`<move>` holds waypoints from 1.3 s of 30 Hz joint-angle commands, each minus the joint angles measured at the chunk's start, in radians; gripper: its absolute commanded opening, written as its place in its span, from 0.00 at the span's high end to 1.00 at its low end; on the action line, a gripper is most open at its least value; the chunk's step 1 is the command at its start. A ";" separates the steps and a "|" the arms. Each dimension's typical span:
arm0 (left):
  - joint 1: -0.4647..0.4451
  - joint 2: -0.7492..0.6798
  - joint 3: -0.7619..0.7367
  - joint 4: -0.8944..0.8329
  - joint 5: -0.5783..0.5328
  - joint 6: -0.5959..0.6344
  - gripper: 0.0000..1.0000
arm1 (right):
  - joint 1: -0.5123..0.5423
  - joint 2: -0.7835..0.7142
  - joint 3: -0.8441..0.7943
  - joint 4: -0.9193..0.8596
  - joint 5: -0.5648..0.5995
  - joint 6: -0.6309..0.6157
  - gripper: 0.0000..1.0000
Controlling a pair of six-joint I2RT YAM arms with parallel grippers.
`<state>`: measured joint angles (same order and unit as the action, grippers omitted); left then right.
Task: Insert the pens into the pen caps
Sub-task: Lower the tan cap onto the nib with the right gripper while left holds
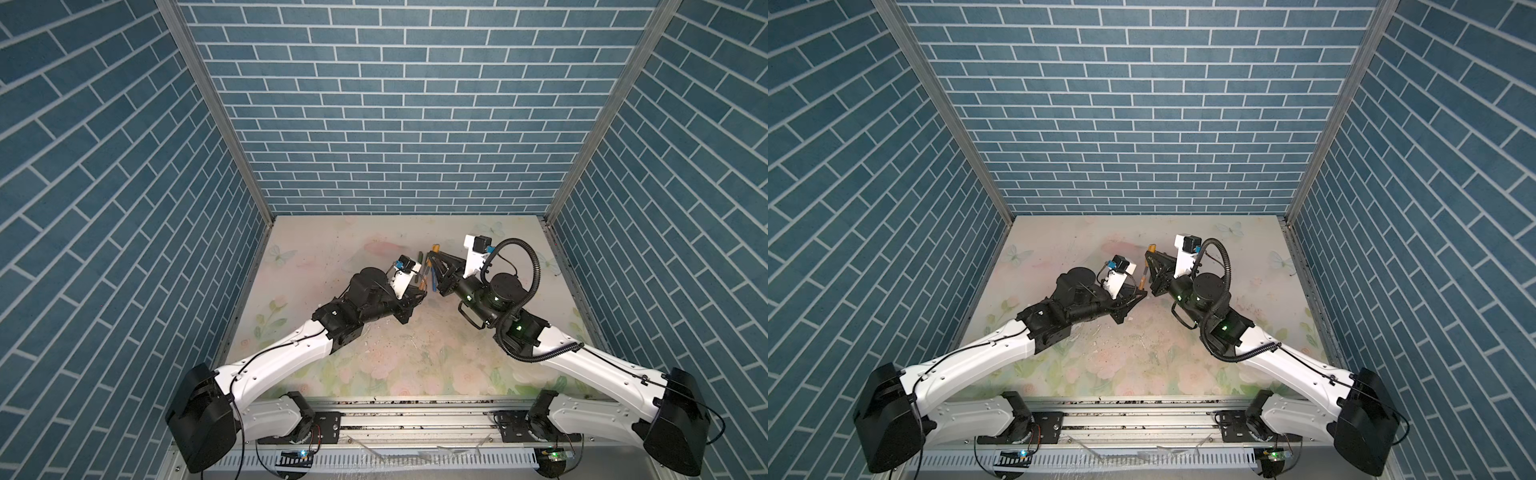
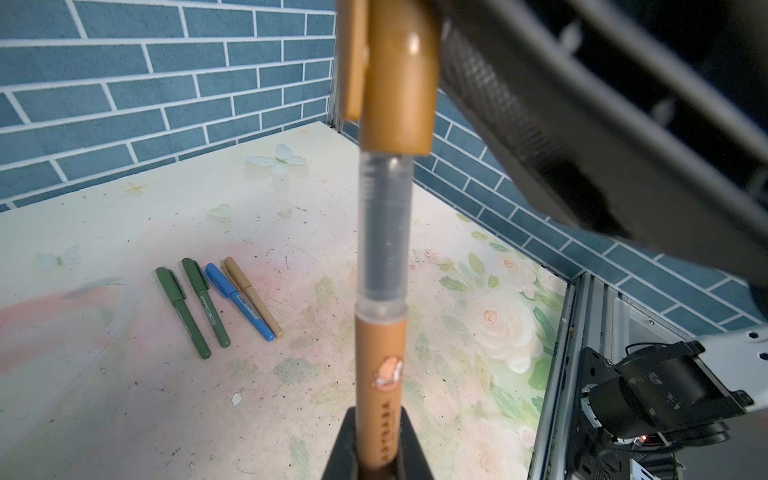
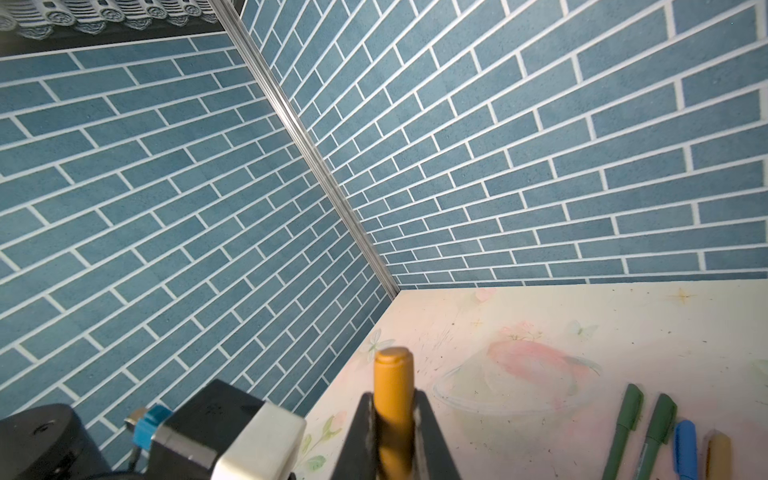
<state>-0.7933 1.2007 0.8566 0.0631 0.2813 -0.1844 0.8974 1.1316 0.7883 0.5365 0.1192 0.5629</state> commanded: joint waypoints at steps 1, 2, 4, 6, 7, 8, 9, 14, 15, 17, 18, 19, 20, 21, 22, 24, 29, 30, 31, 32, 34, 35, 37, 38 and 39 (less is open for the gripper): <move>-0.001 -0.029 -0.004 0.056 -0.037 -0.015 1.00 | 0.004 0.013 -0.024 -0.027 -0.068 0.041 0.97; 0.000 -0.033 -0.004 0.059 -0.037 -0.019 1.00 | 0.005 0.014 -0.025 -0.029 -0.070 0.042 0.97; 0.002 -0.039 -0.012 0.072 -0.043 -0.021 1.00 | 0.005 0.014 -0.027 -0.034 -0.075 0.047 0.97; 0.002 -0.044 -0.014 0.076 -0.050 -0.021 1.00 | 0.005 0.015 -0.029 -0.037 -0.078 0.048 0.97; 0.003 -0.044 -0.014 0.076 -0.051 -0.023 1.00 | 0.006 0.016 -0.029 -0.037 -0.080 0.048 0.97; 0.005 -0.046 -0.016 0.078 -0.050 -0.025 1.00 | 0.005 0.018 -0.029 -0.037 -0.084 0.048 0.97; 0.007 -0.049 -0.016 0.082 -0.050 -0.027 1.00 | 0.005 0.021 -0.029 -0.035 -0.088 0.048 0.96; 0.012 -0.056 -0.018 0.082 -0.047 -0.033 1.00 | 0.005 0.041 -0.029 -0.045 -0.126 0.036 0.95; 0.012 -0.058 -0.017 0.084 -0.045 -0.035 1.00 | 0.005 0.042 -0.032 -0.046 -0.127 0.035 0.95; 0.014 -0.065 -0.018 0.085 -0.045 -0.036 1.00 | 0.005 0.043 -0.040 -0.041 -0.127 0.033 0.95; 0.016 -0.067 -0.019 0.086 -0.045 -0.038 1.00 | 0.005 0.044 -0.046 -0.035 -0.126 0.030 0.95; 0.017 -0.071 -0.018 0.088 -0.045 -0.039 1.00 | 0.005 0.042 -0.050 -0.033 -0.127 0.031 0.95; 0.017 -0.075 -0.019 0.088 -0.043 -0.040 1.00 | 0.005 0.042 -0.054 -0.032 -0.127 0.029 0.95; 0.019 -0.079 -0.019 0.089 -0.040 -0.041 1.00 | 0.006 0.042 -0.058 -0.029 -0.127 0.028 0.95; 0.020 -0.085 -0.020 0.091 -0.041 -0.044 1.00 | 0.005 0.039 -0.062 -0.024 -0.129 0.028 0.95; 0.025 -0.097 -0.027 0.101 -0.039 -0.049 1.00 | 0.005 0.039 -0.070 -0.009 -0.137 0.032 0.94; 0.034 -0.117 -0.035 0.131 -0.009 -0.062 1.00 | 0.006 0.055 -0.075 0.021 -0.180 0.054 0.94; 0.035 -0.117 -0.037 0.134 -0.006 -0.064 1.00 | 0.006 0.060 -0.075 0.026 -0.187 0.062 0.94; 0.037 -0.116 -0.037 0.138 -0.004 -0.064 1.00 | 0.003 0.065 -0.073 0.034 -0.196 0.066 0.94; 0.038 -0.119 -0.037 0.138 0.000 -0.061 1.00 | 0.005 0.069 -0.072 0.038 -0.200 0.068 0.94; 0.042 -0.121 -0.038 0.140 -0.002 -0.061 1.00 | 0.005 0.073 -0.069 0.040 -0.201 0.076 0.93; 0.042 -0.125 -0.040 0.145 -0.005 -0.061 1.00 | 0.005 0.074 -0.068 0.039 -0.230 0.081 0.93; 0.046 -0.130 -0.044 0.146 -0.010 -0.061 1.00 | 0.004 0.073 -0.070 0.033 -0.232 0.088 0.92; 0.049 -0.133 -0.045 0.148 -0.013 -0.060 1.00 | 0.005 0.073 -0.071 0.031 -0.233 0.088 0.92; 0.051 -0.136 -0.046 0.150 -0.013 -0.061 1.00 | 0.006 0.073 -0.073 0.025 -0.233 0.088 0.91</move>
<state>-0.7639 1.1099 0.7990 0.0723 0.2924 -0.2359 0.8963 1.1896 0.7410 0.6445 -0.0547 0.6235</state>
